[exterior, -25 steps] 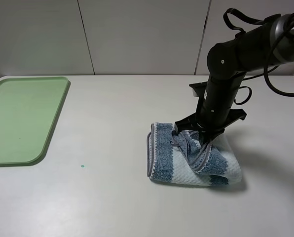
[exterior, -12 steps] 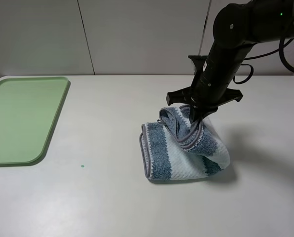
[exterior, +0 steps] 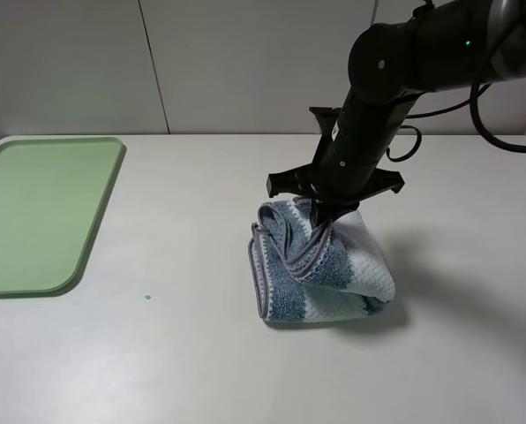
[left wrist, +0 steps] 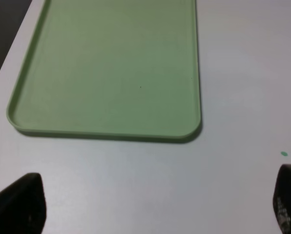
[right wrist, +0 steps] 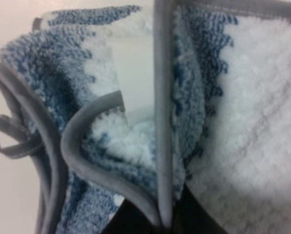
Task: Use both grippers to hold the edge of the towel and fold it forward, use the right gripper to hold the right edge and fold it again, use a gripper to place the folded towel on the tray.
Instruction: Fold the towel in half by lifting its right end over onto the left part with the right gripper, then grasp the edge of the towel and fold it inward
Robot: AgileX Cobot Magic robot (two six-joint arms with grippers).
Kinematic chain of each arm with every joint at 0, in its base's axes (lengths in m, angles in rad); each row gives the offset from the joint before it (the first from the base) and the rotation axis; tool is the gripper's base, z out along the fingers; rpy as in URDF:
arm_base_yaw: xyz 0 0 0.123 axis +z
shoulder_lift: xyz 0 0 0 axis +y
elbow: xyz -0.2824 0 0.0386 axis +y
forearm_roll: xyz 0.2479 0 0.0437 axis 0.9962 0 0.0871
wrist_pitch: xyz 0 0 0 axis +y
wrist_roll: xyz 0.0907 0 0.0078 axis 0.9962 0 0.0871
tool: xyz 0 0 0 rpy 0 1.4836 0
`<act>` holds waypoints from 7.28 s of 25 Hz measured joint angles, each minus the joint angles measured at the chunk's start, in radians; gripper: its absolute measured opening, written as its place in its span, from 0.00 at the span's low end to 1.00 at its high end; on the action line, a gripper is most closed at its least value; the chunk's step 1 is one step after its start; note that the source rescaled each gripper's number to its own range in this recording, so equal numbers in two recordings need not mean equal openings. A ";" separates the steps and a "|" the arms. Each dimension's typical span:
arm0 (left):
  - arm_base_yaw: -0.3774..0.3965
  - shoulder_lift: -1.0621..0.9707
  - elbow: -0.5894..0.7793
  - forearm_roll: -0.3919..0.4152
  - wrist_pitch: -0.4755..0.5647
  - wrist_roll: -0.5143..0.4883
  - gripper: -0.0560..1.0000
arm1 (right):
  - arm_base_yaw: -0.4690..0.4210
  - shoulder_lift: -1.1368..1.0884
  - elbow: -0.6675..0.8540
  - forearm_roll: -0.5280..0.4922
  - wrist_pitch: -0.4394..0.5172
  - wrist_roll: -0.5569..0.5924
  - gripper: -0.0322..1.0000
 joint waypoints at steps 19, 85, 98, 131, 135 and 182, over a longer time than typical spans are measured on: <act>0.000 0.000 0.000 0.000 0.000 0.000 0.92 | 0.002 -0.086 0.000 -0.101 0.067 0.006 1.00; 0.000 0.000 0.000 0.000 0.000 0.000 0.92 | -0.657 -1.864 0.708 -0.139 0.242 -0.251 1.00; 0.000 0.000 0.000 0.000 0.000 0.000 0.92 | -0.657 -1.864 0.708 -0.139 0.242 -0.251 1.00; -0.060 0.631 -0.229 -0.110 -0.106 0.049 1.00 | -0.657 -1.864 0.708 -0.139 0.242 -0.252 1.00; -0.168 0.790 -0.262 -0.112 -0.160 0.049 1.00 | -0.657 -1.864 0.708 -0.139 0.242 -0.253 1.00; -0.916 1.965 -0.710 -0.227 -0.722 -0.458 1.00 | -0.657 -1.865 0.708 -0.138 0.242 -0.254 1.00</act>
